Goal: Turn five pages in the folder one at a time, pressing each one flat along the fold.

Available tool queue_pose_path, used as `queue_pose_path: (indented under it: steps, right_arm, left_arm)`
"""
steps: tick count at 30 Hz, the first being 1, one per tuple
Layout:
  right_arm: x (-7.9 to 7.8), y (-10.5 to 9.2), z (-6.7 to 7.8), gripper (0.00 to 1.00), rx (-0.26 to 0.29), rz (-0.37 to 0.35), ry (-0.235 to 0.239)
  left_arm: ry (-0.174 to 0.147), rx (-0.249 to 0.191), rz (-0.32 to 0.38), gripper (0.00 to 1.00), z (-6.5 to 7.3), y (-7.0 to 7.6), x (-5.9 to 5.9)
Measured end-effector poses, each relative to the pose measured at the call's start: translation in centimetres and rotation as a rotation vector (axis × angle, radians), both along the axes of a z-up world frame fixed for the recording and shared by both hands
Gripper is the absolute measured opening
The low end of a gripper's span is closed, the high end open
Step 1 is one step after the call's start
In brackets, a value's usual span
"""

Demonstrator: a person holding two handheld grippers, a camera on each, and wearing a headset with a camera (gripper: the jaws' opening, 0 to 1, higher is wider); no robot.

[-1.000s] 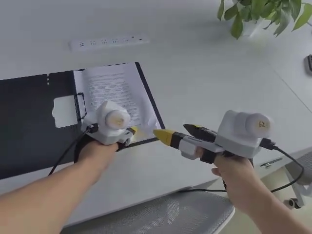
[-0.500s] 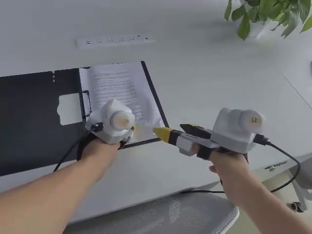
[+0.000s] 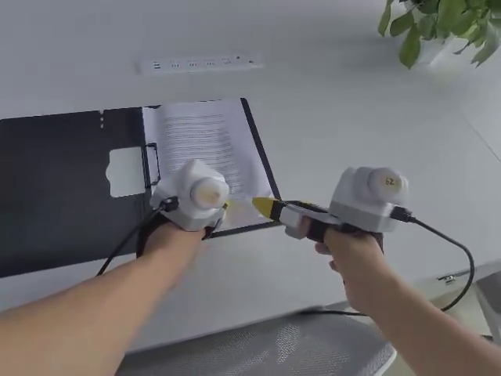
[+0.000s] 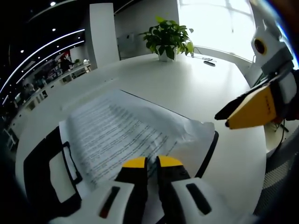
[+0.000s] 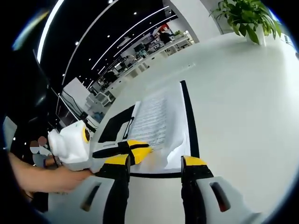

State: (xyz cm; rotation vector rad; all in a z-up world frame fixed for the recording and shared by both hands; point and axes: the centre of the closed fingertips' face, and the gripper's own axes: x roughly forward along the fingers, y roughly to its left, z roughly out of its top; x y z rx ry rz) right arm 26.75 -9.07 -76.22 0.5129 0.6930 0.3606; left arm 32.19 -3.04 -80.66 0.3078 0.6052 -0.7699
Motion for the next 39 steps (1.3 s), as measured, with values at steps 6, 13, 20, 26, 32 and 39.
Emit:
queue_pose_path:
  steps: [6,13,20,26,32,39]
  right_arm:
    - [0.3,-0.2,-1.4,0.33,0.009,-0.026,0.047]
    - [0.9,-0.1,-2.6,0.23,0.013,-0.036,0.083]
    - [1.2,-0.4,-3.4,0.11,0.007,-0.057,0.115]
    - [1.2,-0.7,-3.8,0.01,0.009,-0.074,0.128]
    - [1.1,-0.9,-3.6,0.0,0.01,-0.081,0.127]
    - [1.0,-1.2,-2.8,0.0,0.025,-0.09,0.109]
  left_arm:
    - [0.0,-0.006,0.007,0.04,0.0,0.0,0.0]
    - [0.003,-0.012,0.012,0.05,0.0,0.0,-0.1]
    - [-0.003,-0.014,0.027,0.0,0.1,0.5,0.2]
    - [-0.002,-0.013,0.032,0.0,0.1,0.5,0.2]
    - [0.003,-0.019,0.038,0.0,0.0,0.5,0.1]
    - [0.005,-0.026,0.046,0.0,0.1,0.5,0.0]
